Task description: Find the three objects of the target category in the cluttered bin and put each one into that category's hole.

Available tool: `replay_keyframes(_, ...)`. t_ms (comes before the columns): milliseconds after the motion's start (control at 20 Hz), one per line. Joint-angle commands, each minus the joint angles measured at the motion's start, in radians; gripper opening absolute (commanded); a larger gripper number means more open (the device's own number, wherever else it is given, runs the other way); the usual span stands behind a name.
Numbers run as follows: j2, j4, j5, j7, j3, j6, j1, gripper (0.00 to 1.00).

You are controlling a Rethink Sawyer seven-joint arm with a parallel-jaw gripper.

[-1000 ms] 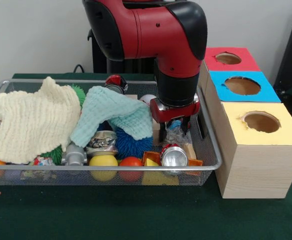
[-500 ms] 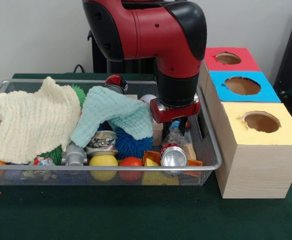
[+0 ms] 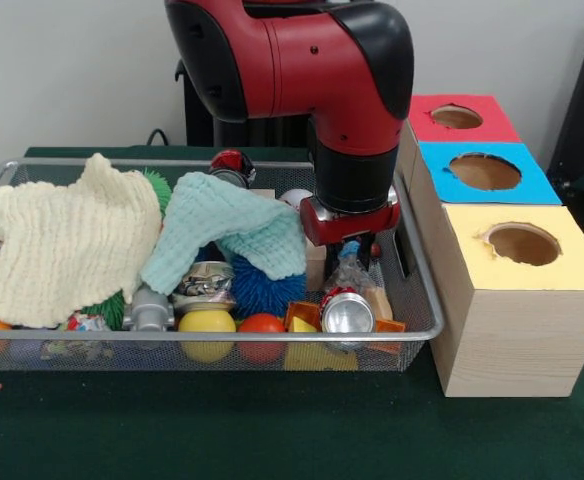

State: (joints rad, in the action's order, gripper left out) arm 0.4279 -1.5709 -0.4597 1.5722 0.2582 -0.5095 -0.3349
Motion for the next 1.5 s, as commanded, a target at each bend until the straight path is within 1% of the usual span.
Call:
replay_keyframes(50,0.048,-0.085,-0.016,0.007,0.055,0.019,-0.046,0.0)
replay_keyframes(200,0.152,-0.167,0.019,-0.026,0.095,-0.029,-0.089,0.0)
replay_keyframes(300,0.2,-0.202,0.034,-0.033,0.114,-0.052,-0.104,0.0)
replay_keyframes(450,0.239,-0.215,0.047,-0.023,0.128,-0.076,-0.104,0.0)
replay_keyframes(600,0.285,-0.227,0.069,-0.033,0.143,-0.12,-0.111,0.0)
replay_keyframes(750,0.339,-0.259,0.097,-0.056,0.178,-0.144,-0.142,0.0)
replay_keyframes(900,0.369,-0.306,0.096,-0.03,0.222,-0.032,-0.176,0.0)
replay_keyframes(1050,0.372,-0.348,0.087,0.004,0.277,0.088,-0.203,0.0)
replay_keyframes(1100,0.371,-0.356,0.074,0.016,0.287,0.128,-0.202,0.0)
replay_keyframes(1150,0.378,-0.365,0.06,0.04,0.283,0.167,-0.191,0.0)
replay_keyframes(1200,0.391,-0.357,0.028,0.067,0.248,0.194,-0.154,0.0)
replay_keyframes(1300,0.405,-0.348,-0.006,0.112,0.187,0.221,-0.09,0.0)
replay_keyframes(1400,0.415,-0.353,0.003,0.134,0.171,0.242,-0.06,0.0)
replay_keyframes(1500,0.435,-0.37,0.015,0.136,0.17,0.253,-0.045,0.0)
